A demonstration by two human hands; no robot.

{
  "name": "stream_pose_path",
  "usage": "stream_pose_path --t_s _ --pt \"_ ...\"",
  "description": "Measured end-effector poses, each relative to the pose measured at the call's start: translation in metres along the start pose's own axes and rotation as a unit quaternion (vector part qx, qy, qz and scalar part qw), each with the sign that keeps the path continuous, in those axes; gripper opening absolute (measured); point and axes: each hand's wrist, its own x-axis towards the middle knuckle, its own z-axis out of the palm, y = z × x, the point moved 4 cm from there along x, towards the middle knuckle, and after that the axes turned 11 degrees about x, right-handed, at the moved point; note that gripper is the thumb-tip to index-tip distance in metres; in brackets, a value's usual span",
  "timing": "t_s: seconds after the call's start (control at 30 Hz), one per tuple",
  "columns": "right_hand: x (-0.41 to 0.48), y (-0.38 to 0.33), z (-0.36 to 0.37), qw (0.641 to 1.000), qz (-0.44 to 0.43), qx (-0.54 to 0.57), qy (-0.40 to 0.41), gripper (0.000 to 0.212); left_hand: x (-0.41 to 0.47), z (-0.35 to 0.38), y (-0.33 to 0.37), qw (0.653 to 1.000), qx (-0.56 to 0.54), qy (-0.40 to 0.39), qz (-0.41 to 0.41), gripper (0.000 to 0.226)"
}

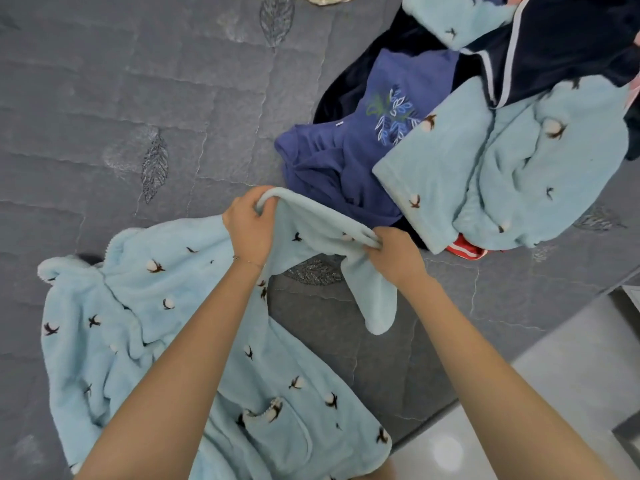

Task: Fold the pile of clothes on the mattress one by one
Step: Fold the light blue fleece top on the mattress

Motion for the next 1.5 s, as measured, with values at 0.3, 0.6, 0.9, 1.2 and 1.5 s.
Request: stream_pose_path --t_s 0.3,0.6,0.9,1.2,1.5 --pt "0.014 -0.018 -0.046 0.992 0.01 0.094 0.088 0.017 0.004 0.011 0.006 0.996 -0.021 0.032 -0.081 0.017" --pt "0.014 -0.021 -0.092 0.98 0.038 -0.099 0.169 0.056 0.012 0.014 0.005 0.995 -0.009 0.02 -0.098 0.018" --pt "0.028 -0.022 -0.105 0.992 0.016 -0.105 0.073 0.027 0.009 0.012 0.008 0.995 0.002 -0.002 -0.096 0.017" --pt "0.017 -0.014 -0.111 0.989 0.031 0.016 0.145 0.044 0.005 -0.001 0.009 0.992 -0.037 0.021 -0.117 0.024" --pt "0.02 -0.062 -0.089 0.979 0.048 0.14 0.137 0.044 -0.024 0.0 0.063 0.981 -0.128 -0.145 -0.002 0.003"
